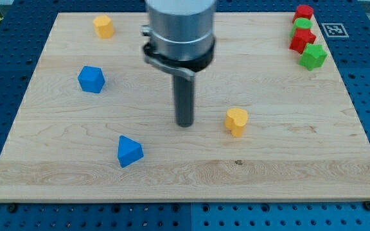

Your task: Move the yellow heart below to the green star

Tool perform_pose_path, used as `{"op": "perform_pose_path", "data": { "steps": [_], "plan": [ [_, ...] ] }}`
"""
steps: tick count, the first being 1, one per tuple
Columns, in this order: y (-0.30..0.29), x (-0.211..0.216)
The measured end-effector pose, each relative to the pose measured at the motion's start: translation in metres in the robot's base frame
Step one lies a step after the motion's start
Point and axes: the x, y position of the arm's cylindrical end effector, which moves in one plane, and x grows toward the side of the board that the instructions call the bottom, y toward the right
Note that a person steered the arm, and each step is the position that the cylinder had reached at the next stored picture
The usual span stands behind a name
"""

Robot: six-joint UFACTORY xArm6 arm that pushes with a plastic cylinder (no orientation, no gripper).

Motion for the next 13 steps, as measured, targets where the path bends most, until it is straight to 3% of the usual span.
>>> {"op": "perform_pose_path", "data": {
  "steps": [1, 2, 3, 7, 10, 13],
  "plan": [
    [0.045, 0.0],
    [0.05, 0.004],
    [0.054, 0.042],
    [0.081, -0.023],
    [0.081, -0.042],
    [0.121, -0.053]
  ]
}}
